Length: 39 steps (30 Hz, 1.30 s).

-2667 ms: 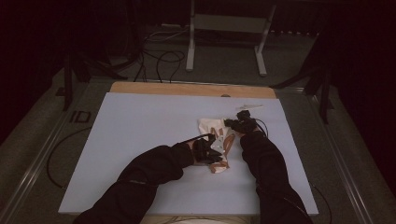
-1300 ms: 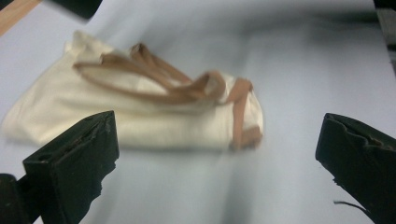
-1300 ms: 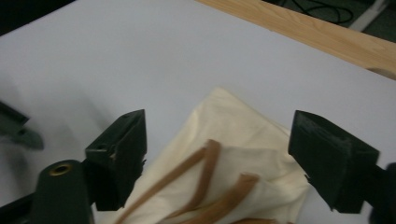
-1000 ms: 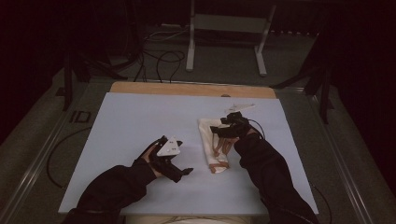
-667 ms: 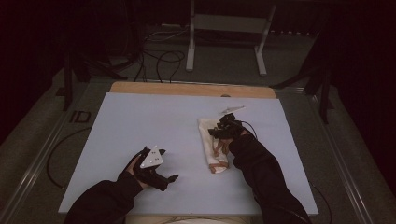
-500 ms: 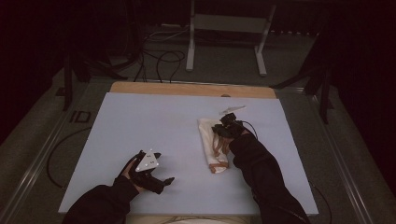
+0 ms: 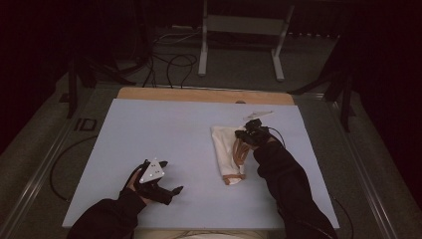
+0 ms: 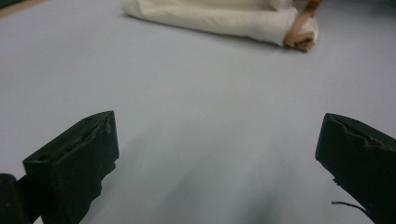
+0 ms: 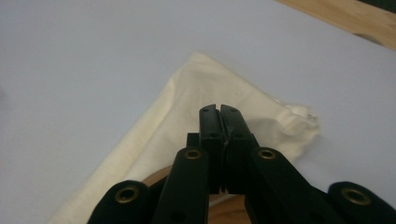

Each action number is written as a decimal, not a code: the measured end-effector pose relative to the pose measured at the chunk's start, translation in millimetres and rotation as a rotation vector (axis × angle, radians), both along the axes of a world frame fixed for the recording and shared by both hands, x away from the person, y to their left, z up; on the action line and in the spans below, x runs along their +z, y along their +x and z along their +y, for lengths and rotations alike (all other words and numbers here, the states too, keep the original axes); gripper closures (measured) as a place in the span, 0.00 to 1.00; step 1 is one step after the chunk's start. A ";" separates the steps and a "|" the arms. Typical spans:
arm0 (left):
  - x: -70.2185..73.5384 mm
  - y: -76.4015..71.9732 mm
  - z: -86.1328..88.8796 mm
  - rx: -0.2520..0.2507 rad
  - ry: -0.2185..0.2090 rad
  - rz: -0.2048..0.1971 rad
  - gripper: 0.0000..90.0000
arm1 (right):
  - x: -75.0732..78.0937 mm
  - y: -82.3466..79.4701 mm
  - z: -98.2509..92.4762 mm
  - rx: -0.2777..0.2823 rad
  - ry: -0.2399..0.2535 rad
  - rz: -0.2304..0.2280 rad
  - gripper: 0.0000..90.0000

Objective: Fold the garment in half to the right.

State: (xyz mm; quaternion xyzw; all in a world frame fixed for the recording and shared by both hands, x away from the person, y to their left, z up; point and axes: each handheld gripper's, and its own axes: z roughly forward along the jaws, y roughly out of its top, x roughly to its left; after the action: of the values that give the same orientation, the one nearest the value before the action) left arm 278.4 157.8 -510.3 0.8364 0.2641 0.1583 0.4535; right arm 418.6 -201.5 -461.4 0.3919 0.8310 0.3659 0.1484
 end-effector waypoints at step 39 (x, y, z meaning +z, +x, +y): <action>-2.1 4.6 10.3 0.056 -0.057 -0.030 0.01 | -57.2 -1.4 -63.5 -0.163 -0.016 0.092 0.96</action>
State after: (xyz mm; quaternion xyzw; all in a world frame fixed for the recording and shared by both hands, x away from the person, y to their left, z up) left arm 283.0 168.1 -512.4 0.8129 0.2849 0.1759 0.4765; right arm 417.2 -265.0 -518.6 0.4735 0.8051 0.3276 0.1422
